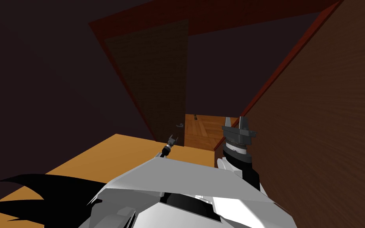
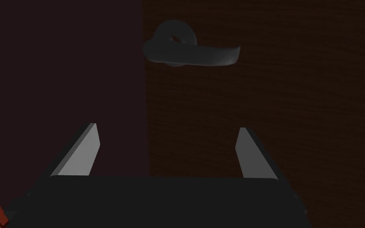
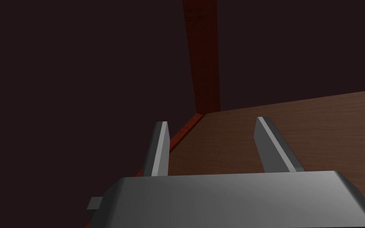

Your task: Pull the door open

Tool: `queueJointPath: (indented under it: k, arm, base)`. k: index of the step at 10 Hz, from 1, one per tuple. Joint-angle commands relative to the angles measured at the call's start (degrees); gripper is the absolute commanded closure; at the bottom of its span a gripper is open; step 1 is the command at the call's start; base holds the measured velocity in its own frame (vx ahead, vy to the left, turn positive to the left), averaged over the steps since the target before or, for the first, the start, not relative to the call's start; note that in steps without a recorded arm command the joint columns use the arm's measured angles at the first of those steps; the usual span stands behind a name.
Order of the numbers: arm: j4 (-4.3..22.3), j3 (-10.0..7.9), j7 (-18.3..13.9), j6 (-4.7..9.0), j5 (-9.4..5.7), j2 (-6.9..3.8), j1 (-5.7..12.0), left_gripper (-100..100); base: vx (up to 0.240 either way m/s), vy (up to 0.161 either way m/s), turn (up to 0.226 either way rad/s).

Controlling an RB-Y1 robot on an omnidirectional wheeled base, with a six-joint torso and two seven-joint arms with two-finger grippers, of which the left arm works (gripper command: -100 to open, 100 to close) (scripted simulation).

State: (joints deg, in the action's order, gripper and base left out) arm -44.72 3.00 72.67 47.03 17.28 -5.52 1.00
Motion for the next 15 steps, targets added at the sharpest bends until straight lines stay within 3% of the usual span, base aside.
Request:
queueJointPath:
  k: [1, 2, 4, 15]
  arm:
    - [0.64, 0.14, -2.86, -0.09, -0.84, 0.13, 0.53, -100]
    - [0.64, 0.14, -3.24, -0.09, -0.84, 0.13, 0.53, -100]
    - [1.99, 0.35, -7.05, -0.07, -2.29, 0.33, 1.54, -100]
    - [5.84, 0.91, -22.31, 0.0, -6.59, 1.39, 4.49, -100]
  base:
    - [-0.01, 0.001, -0.013]
    - [-0.007, 0.0, -0.007]
    - [-0.01, 0.0, -0.019]
    - [-0.003, 0.0, 0.0]
